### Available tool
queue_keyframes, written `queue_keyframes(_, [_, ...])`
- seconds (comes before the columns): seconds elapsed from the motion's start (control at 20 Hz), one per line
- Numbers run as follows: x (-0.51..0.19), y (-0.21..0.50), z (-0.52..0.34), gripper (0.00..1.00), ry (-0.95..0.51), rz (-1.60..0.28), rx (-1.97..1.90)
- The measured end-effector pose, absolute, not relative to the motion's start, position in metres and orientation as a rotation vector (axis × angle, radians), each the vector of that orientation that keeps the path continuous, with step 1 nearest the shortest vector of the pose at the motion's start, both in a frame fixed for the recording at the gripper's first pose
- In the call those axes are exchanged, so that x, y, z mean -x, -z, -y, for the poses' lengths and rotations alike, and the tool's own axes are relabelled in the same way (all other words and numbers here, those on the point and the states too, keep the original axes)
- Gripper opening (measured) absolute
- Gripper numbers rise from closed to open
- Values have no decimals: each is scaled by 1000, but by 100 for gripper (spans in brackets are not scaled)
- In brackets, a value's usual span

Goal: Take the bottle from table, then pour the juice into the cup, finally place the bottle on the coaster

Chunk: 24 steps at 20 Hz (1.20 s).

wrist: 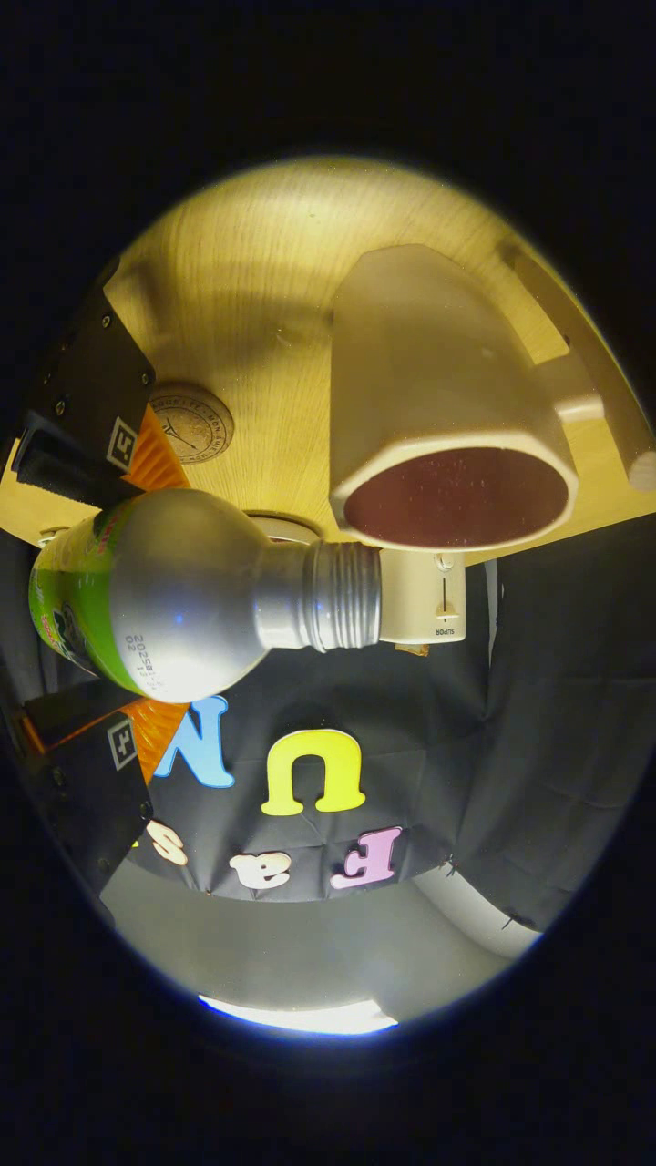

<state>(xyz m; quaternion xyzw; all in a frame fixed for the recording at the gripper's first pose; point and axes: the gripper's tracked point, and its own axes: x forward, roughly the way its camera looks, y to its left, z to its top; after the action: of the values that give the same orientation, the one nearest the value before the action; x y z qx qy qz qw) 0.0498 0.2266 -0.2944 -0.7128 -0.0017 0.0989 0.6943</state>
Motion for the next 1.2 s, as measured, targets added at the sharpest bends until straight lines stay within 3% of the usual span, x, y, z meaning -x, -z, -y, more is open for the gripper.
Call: queue_keyframes(1.2, [-51, 279, -231, 82, -168, 110, 1773])
